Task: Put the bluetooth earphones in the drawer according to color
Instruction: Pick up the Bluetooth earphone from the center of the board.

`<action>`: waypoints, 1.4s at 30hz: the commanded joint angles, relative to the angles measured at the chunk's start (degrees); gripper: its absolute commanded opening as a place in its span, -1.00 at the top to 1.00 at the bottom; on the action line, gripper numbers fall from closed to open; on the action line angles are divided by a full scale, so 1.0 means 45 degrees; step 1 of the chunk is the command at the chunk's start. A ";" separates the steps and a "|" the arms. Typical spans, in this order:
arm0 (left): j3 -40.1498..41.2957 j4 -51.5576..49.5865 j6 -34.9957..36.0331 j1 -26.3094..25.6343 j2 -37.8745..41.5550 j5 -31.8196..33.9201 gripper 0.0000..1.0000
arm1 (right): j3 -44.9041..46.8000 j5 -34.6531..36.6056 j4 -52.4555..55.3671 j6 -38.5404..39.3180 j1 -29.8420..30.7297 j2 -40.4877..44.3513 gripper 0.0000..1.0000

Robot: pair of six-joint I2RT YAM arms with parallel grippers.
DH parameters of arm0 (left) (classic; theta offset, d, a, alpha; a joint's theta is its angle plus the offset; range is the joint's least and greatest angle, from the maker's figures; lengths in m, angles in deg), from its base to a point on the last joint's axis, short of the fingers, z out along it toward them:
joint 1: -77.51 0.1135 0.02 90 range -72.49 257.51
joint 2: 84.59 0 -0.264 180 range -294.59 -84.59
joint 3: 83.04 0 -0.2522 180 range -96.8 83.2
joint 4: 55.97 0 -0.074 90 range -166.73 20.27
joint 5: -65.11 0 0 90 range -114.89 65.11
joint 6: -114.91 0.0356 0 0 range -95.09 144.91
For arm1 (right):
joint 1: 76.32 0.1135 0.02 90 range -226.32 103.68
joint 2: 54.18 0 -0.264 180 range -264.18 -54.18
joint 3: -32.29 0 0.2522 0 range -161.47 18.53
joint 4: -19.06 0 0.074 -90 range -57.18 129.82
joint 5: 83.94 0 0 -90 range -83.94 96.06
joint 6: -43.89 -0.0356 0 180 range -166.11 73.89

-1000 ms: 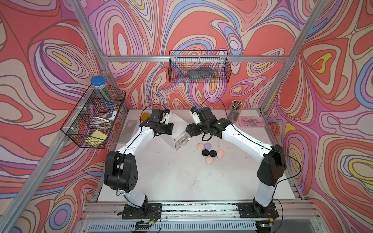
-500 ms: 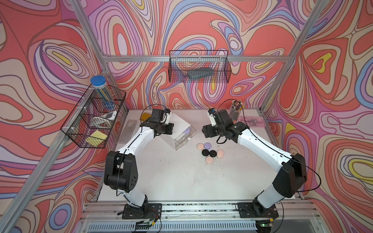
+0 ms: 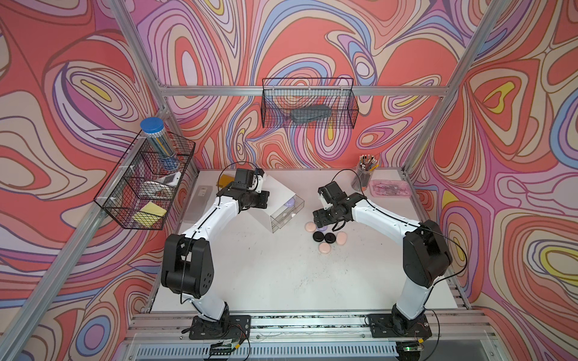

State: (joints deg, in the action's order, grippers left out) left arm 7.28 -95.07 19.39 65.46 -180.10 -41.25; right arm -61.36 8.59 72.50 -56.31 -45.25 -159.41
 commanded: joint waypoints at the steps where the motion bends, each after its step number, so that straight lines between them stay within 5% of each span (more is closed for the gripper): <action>1: 0.0093 -0.1419 0.0172 -0.0132 -0.0601 0.0043 1.00 | -0.0048 -0.0403 0.0213 -0.0194 -0.0098 -0.0404 -0.68; 27: 0.0073 -0.1458 0.0211 -0.0134 -0.0652 0.0104 1.00 | -0.1097 -0.0485 -0.0023 -0.0564 -0.0611 -0.2915 -0.68; 42: 0.0072 -0.1455 0.0210 -0.0134 -0.0662 0.0100 1.00 | -0.1699 -0.0643 0.0401 -0.0619 -0.0653 -0.3432 -0.46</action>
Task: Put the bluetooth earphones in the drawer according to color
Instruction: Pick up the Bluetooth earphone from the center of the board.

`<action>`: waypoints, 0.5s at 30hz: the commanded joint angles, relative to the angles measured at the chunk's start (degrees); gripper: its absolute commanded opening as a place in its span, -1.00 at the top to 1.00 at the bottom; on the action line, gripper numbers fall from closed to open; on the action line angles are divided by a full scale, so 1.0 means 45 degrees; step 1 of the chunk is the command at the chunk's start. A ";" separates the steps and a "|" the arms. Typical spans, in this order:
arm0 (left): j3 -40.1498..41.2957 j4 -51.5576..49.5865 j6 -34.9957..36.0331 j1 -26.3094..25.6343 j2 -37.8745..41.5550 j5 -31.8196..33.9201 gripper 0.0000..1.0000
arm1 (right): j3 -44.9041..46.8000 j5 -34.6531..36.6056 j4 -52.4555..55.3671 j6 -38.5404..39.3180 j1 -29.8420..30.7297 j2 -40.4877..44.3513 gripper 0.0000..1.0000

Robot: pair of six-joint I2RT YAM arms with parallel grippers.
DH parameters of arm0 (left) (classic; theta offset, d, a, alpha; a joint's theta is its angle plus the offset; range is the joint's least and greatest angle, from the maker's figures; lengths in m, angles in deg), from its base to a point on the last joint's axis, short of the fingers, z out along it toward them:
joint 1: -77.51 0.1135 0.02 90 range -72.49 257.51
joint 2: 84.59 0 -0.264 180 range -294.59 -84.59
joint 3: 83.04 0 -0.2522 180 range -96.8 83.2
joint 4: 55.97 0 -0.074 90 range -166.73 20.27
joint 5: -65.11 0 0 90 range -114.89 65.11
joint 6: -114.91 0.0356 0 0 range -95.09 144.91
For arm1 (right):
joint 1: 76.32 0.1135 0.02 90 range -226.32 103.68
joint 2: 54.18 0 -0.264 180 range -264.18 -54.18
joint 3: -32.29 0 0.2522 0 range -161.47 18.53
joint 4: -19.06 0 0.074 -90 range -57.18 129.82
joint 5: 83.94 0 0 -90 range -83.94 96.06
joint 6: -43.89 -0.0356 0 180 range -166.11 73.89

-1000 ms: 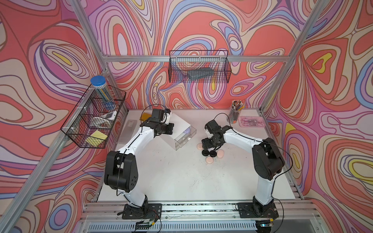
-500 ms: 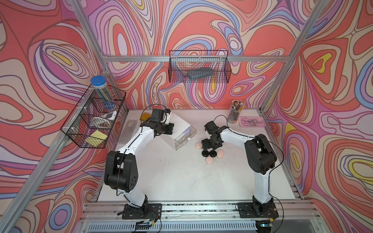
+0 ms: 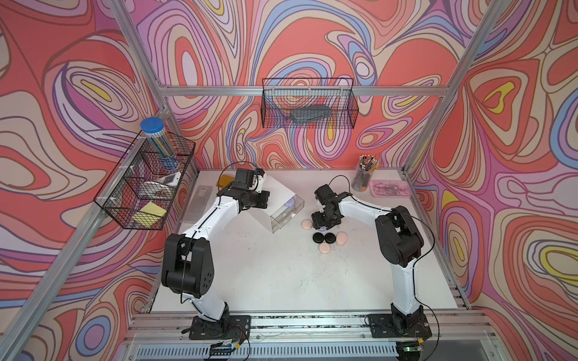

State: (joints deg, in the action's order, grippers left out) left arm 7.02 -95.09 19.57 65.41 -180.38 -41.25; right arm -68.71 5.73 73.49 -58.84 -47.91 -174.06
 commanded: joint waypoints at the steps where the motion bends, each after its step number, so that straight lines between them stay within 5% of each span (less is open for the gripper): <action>1: 0.0133 -0.1449 0.0172 -0.0124 -0.0613 0.0102 1.00 | -0.0050 0.0007 0.0199 -0.0043 -0.0052 -0.0187 -0.45; 15: 0.0133 -0.1469 0.0167 -0.0124 -0.0608 0.0132 1.00 | -0.0222 0.0054 0.0474 -0.0020 -0.0050 -0.0471 -0.20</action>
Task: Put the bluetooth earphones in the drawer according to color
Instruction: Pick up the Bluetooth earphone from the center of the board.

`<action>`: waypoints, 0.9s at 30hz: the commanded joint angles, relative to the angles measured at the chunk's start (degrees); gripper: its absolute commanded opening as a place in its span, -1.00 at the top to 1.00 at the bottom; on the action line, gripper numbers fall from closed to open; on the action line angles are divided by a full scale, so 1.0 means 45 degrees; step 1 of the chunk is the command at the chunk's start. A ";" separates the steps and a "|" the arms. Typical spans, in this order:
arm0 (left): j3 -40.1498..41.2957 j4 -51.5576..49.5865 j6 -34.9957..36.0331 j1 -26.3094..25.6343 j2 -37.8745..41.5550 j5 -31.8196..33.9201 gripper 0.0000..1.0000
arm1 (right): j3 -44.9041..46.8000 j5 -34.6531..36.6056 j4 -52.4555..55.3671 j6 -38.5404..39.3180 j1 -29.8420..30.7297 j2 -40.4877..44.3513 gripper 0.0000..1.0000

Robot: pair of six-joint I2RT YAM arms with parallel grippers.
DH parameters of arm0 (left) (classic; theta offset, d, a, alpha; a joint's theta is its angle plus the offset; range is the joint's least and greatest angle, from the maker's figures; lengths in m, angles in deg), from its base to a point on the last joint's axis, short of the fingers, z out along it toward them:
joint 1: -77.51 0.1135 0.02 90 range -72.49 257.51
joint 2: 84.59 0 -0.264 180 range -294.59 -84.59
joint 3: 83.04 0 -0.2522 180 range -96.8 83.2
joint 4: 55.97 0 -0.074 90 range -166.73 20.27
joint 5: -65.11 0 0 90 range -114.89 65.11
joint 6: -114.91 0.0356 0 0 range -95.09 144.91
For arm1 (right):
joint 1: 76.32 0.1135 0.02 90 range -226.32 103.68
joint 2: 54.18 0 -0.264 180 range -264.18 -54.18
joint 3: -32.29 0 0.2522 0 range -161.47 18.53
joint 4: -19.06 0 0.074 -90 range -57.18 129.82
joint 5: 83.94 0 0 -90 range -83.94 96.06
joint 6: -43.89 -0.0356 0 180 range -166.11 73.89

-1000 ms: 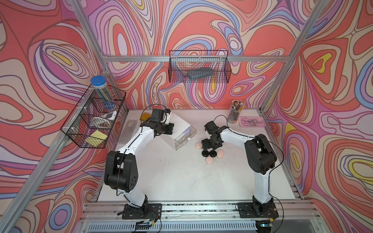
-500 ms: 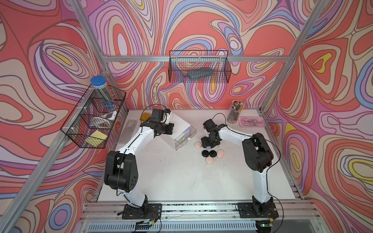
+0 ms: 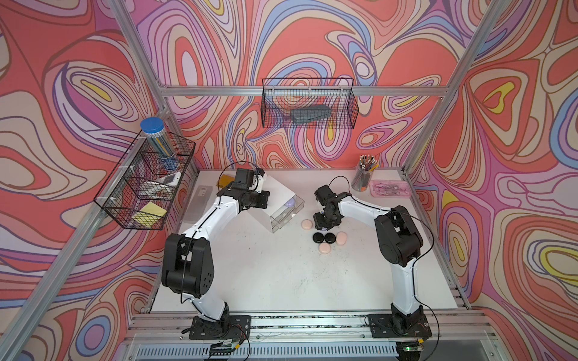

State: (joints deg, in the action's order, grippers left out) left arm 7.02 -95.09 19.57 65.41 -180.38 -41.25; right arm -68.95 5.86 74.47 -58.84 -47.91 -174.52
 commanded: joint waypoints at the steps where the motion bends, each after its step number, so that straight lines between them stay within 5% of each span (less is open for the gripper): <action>1: 0.0133 -0.1467 0.0167 -0.0124 -0.0608 0.0129 1.00 | -0.0188 0.0027 0.0258 -0.0022 -0.0060 -0.0369 -0.21; 11: 0.0123 -0.1472 0.0171 -0.0124 -0.0628 0.0103 1.00 | -0.0310 0.0032 0.0547 0.0027 -0.0062 -0.0525 -0.31; 18: 0.0133 -0.1472 0.0172 -0.0124 -0.0608 0.0127 1.00 | -0.0072 0.0163 0.0514 0.0018 -0.0062 -0.0384 0.02; 27: 0.0113 -0.1472 0.0133 -0.0124 -0.0608 0.0013 1.00 | -0.0306 0.0407 0.0552 -0.0119 -0.0061 0.1034 0.17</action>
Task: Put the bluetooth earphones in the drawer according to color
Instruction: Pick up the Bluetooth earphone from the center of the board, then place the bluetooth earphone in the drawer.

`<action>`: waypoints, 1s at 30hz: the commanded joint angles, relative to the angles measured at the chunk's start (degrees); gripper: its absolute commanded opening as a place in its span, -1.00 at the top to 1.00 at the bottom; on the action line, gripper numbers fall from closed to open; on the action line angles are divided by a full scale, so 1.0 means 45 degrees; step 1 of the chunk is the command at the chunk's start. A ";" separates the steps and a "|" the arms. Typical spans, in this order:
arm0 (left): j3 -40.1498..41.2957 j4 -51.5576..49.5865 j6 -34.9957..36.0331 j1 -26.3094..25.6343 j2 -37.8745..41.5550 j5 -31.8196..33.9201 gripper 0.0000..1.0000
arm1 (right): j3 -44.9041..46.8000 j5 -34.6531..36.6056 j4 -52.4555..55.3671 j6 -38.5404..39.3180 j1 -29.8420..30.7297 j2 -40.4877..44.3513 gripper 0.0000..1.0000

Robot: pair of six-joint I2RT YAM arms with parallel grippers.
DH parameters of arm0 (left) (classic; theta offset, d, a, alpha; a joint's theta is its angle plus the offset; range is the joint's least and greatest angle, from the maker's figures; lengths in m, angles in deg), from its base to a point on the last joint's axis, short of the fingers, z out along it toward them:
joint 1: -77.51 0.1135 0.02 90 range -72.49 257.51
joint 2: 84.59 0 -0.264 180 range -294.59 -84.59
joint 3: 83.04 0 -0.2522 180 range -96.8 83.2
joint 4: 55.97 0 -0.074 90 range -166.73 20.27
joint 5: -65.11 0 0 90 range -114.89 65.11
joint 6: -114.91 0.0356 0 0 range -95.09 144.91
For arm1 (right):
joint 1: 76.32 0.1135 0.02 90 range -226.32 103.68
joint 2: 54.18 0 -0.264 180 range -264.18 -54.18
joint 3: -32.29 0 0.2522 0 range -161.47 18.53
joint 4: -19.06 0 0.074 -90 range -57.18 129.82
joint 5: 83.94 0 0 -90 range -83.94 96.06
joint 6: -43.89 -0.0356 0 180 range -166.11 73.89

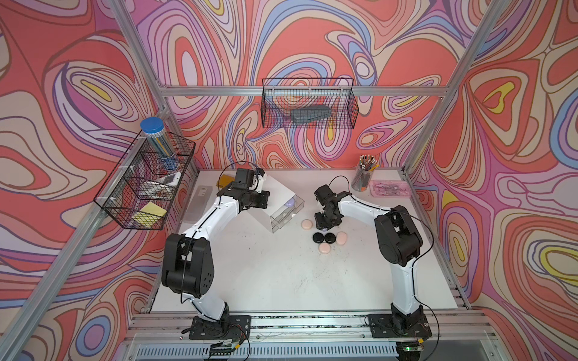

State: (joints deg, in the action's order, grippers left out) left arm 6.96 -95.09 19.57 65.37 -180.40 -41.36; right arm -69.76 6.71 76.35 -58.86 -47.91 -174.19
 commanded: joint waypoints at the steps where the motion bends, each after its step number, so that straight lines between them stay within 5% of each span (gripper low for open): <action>1: 0.0128 -0.1472 0.0133 -0.0114 -0.0603 0.0046 1.00 | -0.0136 0.0229 0.0132 -0.0139 -0.0061 0.1187 0.18; 16: 0.0128 -0.1491 0.0130 -0.0134 -0.0640 0.0070 1.00 | -0.2913 -0.0176 0.0961 0.0518 0.0769 0.2462 0.17; 30: 0.0108 -0.1530 0.0135 -0.0192 -0.0662 0.0142 1.00 | -0.5111 -0.1142 0.0538 0.0828 0.2027 0.0710 0.13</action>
State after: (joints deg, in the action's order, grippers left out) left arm 6.65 -95.09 19.57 65.06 -180.73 -41.36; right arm -91.44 3.02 79.17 -55.61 -39.39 -168.53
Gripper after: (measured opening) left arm 0.053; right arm 0.515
